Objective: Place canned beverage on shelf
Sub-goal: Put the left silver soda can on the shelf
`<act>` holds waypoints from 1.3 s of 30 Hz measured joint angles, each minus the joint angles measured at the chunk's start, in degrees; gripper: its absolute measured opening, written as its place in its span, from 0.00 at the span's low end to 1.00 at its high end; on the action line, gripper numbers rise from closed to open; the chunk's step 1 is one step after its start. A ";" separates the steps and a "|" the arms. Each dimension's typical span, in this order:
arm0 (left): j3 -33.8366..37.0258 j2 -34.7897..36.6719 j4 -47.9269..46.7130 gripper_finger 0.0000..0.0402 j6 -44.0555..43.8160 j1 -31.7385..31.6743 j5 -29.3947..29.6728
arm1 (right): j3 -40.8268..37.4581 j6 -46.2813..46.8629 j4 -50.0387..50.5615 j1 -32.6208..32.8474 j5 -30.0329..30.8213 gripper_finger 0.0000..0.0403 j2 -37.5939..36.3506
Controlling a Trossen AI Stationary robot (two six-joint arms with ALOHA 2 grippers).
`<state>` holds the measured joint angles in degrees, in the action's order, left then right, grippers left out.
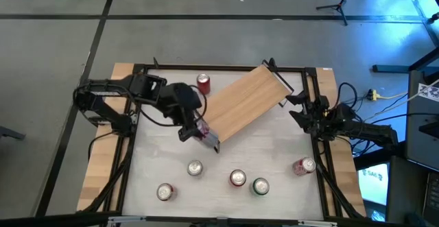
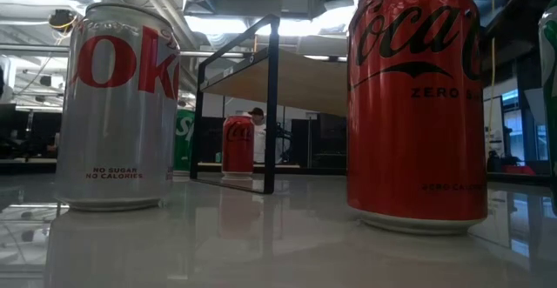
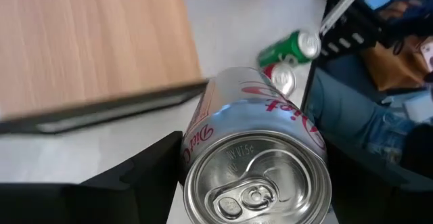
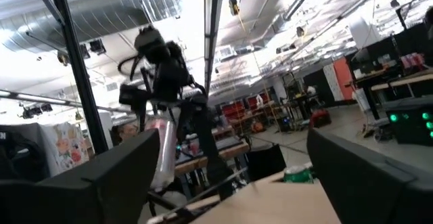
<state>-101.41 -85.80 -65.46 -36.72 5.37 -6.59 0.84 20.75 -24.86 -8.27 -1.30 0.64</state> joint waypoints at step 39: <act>-0.02 -6.40 5.76 0.72 18.02 -9.75 7.97 | 57.51 -18.46 30.24 0.02 -9.88 0.88 69.48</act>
<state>-101.43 -92.20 -59.70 -18.70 -4.38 1.39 58.35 2.29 5.39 -8.25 -11.18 70.13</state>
